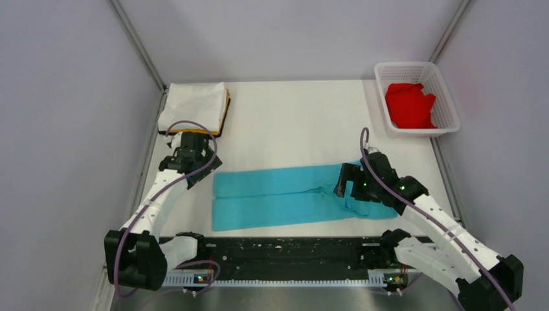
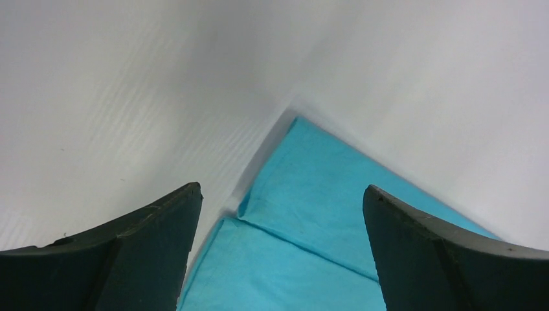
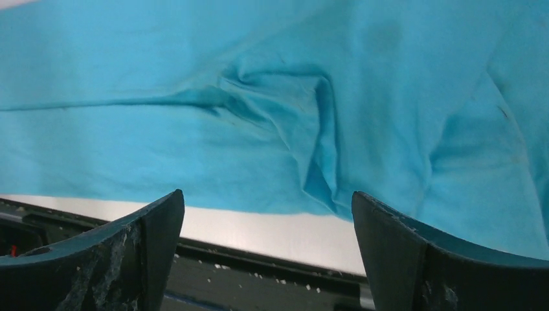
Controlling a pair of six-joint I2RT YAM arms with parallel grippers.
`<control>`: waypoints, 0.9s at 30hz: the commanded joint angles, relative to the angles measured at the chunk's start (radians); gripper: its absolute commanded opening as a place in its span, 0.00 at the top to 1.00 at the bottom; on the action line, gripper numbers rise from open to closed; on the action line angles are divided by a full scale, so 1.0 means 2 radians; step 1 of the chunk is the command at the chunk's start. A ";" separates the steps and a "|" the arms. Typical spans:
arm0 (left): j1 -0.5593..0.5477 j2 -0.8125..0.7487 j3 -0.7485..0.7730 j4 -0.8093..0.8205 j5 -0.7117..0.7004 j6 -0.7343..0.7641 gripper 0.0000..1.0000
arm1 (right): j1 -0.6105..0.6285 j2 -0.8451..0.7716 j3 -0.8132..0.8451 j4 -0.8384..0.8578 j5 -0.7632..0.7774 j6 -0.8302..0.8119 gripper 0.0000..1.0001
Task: Fold and stack the t-shirts
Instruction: Fold the other side of the tshirt into a rectangle
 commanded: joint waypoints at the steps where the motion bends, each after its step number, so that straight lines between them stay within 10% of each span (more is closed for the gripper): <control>1: -0.002 -0.006 0.001 0.032 0.080 0.013 0.01 | 0.007 0.049 -0.014 0.158 -0.042 -0.019 0.01; 13: -0.008 -0.015 -0.045 0.062 0.124 0.021 0.01 | 0.007 0.245 -0.008 0.294 -0.051 -0.102 0.01; 27: -0.008 -0.020 -0.044 0.060 0.125 0.022 0.01 | 0.053 0.117 -0.058 0.247 -0.295 -0.052 0.01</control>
